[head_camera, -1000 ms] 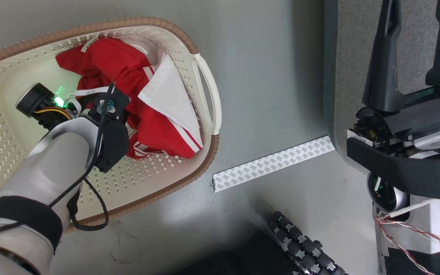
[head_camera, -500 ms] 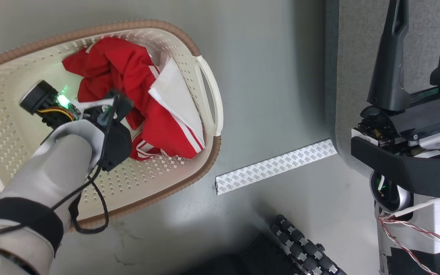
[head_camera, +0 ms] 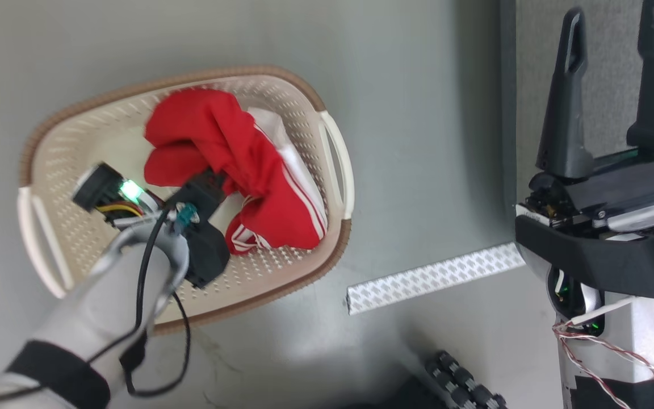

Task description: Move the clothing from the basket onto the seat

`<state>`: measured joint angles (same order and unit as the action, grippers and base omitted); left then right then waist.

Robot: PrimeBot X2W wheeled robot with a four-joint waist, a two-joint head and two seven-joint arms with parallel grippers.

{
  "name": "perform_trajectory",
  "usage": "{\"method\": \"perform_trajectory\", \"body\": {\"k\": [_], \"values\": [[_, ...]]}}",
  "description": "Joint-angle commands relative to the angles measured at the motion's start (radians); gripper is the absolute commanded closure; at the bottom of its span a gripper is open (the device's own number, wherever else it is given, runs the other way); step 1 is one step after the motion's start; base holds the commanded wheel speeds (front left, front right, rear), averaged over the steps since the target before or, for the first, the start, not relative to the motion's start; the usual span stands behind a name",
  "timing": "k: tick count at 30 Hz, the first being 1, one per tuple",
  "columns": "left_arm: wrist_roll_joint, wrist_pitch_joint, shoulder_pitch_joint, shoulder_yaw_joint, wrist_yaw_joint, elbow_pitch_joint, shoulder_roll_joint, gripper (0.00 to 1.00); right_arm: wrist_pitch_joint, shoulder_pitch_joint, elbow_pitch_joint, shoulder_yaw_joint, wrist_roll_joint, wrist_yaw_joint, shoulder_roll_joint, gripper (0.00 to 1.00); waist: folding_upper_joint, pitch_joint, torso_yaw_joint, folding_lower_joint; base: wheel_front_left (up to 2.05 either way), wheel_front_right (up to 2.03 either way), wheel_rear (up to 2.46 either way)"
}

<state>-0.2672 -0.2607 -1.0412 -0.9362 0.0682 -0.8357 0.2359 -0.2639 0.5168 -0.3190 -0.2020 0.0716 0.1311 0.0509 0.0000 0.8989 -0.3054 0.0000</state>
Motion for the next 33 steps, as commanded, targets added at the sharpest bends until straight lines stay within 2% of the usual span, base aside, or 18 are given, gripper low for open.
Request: {"method": "perform_trajectory", "body": {"k": [1, 10, 21, 26, 33], "values": [[-0.007, -0.005, 0.031, 0.005, 0.005, 0.017, 0.006, 1.00, -0.001, -0.015, 0.003, 0.005, -0.011, -0.001, 0.000, 0.00, 0.0000, -0.066, 0.044, 0.0000, 0.00, 0.00, 0.00], [-0.031, -0.005, 0.214, 0.097, 0.065, 0.285, 0.027, 1.00, -0.001, -0.119, 0.046, 0.026, -0.010, -0.001, 0.025, 0.00, 0.0000, -0.250, 0.134, 0.0000, 0.00, 0.00, 0.00], [-0.021, -0.005, 0.440, 0.211, 0.101, 0.516, 0.024, 1.00, -0.001, -0.223, 0.094, 0.007, 0.046, -0.001, 0.053, 0.00, 0.0000, -0.465, 0.204, 0.0000, 0.00, 0.00, 0.00], [0.001, -0.005, 0.518, 0.266, 0.108, 0.637, 0.037, 1.00, -0.001, -0.275, 0.120, -0.010, 0.064, -0.001, 0.066, 0.00, 0.0000, -0.555, 0.222, 0.0000, 0.00, 0.00, 0.00], [0.027, -0.006, 0.566, 0.306, 0.105, 0.730, 0.037, 1.00, -0.001, -0.382, 0.154, -0.033, 0.085, -0.001, 0.082, 0.00, 0.0000, -0.677, 0.244, 0.0000, 0.00, 0.00, 0.00]]}}
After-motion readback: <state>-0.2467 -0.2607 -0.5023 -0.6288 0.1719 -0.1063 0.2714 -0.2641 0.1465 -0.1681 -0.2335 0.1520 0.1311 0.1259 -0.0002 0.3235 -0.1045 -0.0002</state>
